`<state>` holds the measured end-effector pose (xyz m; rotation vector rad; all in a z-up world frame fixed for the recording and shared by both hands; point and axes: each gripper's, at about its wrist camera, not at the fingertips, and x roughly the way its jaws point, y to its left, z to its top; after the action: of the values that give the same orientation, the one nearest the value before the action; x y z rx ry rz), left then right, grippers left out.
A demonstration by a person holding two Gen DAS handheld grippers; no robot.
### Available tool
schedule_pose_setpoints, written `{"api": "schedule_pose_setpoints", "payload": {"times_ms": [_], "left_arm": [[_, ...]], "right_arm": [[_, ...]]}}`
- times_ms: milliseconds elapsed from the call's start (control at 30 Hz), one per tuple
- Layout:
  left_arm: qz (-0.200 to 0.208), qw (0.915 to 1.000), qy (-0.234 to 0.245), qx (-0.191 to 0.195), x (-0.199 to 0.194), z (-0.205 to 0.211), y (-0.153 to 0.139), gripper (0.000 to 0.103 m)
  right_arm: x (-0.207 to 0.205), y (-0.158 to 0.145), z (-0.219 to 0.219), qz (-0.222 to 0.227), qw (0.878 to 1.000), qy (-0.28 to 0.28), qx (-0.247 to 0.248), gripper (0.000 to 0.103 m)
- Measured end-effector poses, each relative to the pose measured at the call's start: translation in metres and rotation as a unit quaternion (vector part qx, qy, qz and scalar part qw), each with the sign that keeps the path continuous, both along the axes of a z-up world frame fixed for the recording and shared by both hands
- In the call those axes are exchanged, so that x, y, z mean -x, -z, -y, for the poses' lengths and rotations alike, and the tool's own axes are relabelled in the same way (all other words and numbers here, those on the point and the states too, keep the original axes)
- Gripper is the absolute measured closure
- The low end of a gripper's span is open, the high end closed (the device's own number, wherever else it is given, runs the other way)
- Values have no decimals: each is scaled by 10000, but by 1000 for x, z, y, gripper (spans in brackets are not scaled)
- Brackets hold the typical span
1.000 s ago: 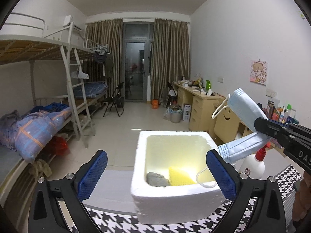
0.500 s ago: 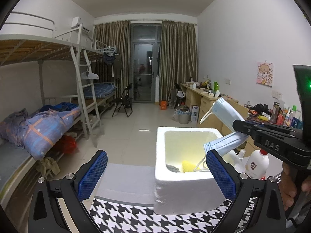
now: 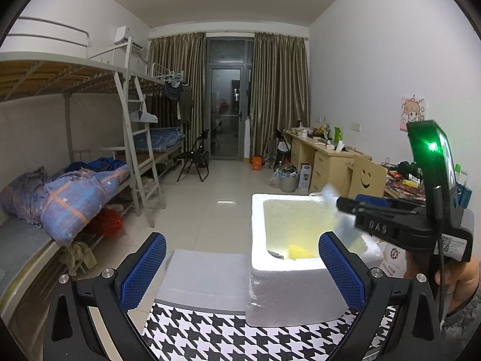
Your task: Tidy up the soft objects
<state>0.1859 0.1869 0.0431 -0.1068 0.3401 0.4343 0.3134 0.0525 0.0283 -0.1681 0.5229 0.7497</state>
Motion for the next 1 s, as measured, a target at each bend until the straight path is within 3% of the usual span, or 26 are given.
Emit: {"api": "schedule_pose_setpoints", "payload": {"times_ms": [33,100,800,1000], "left_arm": [[-1,10000,-6,-3,0,0,0,1],[-24,10000,-4,-19,-2,0,1,1],[205,9995,134,-178,39,35,-22,1],[320,9990,180,-247,62,53,-31,1]], "right_arm": [[0,0,0,-14,10000,14,32,39],[2,-2,1,40,10000,22,20,25],[58,-48,50,489,9983,-121,-302,23],[86,-60,80,577,9966,-131,-573,8]]}}
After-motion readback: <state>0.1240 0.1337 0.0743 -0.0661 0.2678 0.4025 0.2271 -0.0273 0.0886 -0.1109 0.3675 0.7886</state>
